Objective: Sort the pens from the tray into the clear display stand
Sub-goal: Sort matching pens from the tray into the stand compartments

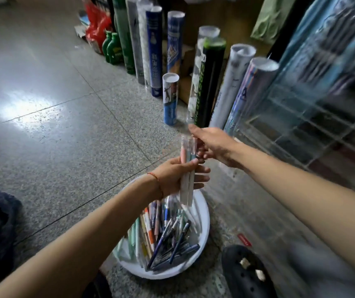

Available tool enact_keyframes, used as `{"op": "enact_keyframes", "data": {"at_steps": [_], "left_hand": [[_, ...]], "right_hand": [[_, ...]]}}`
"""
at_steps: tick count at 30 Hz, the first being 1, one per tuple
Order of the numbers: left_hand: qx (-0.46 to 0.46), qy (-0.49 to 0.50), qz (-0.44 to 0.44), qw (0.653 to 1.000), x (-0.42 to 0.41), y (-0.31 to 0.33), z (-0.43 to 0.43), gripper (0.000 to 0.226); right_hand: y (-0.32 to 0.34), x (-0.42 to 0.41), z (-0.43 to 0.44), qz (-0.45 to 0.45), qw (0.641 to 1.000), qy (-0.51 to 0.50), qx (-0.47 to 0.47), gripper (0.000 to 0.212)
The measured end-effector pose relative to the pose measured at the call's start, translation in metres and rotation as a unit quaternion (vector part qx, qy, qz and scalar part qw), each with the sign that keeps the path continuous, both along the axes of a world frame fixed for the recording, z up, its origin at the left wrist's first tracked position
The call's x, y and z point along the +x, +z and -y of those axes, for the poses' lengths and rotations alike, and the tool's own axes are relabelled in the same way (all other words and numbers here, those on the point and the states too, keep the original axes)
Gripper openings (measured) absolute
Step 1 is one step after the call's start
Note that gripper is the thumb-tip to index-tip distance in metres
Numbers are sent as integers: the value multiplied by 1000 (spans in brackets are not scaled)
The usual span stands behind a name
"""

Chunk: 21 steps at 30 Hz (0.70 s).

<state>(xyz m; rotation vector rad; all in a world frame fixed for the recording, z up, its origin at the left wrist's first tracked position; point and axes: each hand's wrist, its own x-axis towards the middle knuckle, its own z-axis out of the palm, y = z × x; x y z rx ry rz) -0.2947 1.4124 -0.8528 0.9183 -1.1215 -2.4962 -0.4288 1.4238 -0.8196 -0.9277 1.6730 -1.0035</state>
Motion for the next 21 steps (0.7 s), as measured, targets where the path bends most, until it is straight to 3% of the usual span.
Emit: {"op": "enact_keyframes", "data": {"at_steps": [2, 4, 6, 11, 13, 16, 21], "left_hand": [[-23, -12, -18, 999, -14, 25, -5, 21], [-69, -32, -22, 997, -30, 49, -11, 20], [-116, -63, -22, 991, -47, 75, -19, 20], [-197, -132, -23, 971, -99, 122, -52, 14], [-209, -137, -15, 968, -121, 126, -68, 11], [-306, -113, 24, 945, -154, 130, -81, 10], [-450, 7, 30, 892, -195, 143, -95, 20]], "right_hand": [[42, -23, -17, 53, 998, 29, 21, 25], [78, -44, -35, 15, 997, 71, 33, 9], [106, -62, -56, -30, 997, 67, 29, 7], [146, -96, -114, -20, 997, -59, -46, 10], [157, -113, -135, -57, 986, -135, -82, 11], [174, -140, -166, -160, 939, -246, -179, 13], [200, -165, -215, -305, 848, -319, -292, 21]]}}
